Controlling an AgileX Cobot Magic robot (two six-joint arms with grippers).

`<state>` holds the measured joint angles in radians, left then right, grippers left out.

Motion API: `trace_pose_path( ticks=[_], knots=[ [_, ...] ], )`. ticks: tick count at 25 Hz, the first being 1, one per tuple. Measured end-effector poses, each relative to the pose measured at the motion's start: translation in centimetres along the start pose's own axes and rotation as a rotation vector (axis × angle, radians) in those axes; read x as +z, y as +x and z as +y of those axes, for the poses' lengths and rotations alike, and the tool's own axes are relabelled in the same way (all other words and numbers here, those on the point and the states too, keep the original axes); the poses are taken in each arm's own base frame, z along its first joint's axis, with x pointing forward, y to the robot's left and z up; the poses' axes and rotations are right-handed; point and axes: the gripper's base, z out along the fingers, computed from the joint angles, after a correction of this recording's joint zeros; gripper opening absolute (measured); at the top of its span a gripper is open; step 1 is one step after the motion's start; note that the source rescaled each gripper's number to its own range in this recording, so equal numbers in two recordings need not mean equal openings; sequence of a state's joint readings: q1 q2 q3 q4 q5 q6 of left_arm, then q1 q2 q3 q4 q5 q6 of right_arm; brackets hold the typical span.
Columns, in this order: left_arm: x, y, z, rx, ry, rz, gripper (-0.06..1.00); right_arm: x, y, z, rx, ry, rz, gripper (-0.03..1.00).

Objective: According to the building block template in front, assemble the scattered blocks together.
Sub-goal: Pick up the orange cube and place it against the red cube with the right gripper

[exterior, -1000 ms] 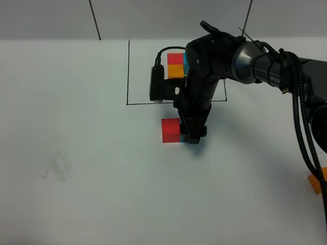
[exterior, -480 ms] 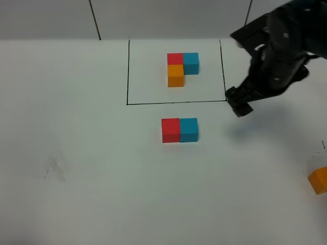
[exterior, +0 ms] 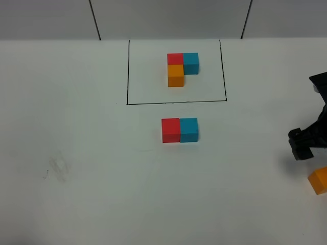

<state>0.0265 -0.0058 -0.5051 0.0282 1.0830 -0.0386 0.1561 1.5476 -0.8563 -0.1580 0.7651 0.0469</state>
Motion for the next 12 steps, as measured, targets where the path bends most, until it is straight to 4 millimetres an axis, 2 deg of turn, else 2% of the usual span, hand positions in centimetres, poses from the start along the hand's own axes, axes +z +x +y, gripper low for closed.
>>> trace_pose_path(
  ticks=[5, 12],
  knots=[
    [0.0, 0.0, 0.0, 0.001, 0.000, 0.000, 0.72, 1.8, 1.9, -0.4, 0.040, -0.015, 0.027, 1.00],
    [0.0, 0.0, 0.0, 0.001, 0.000, 0.000, 0.72, 3.0, 3.2, -0.8, 0.050, -0.008, 0.010, 1.00]
  ],
)
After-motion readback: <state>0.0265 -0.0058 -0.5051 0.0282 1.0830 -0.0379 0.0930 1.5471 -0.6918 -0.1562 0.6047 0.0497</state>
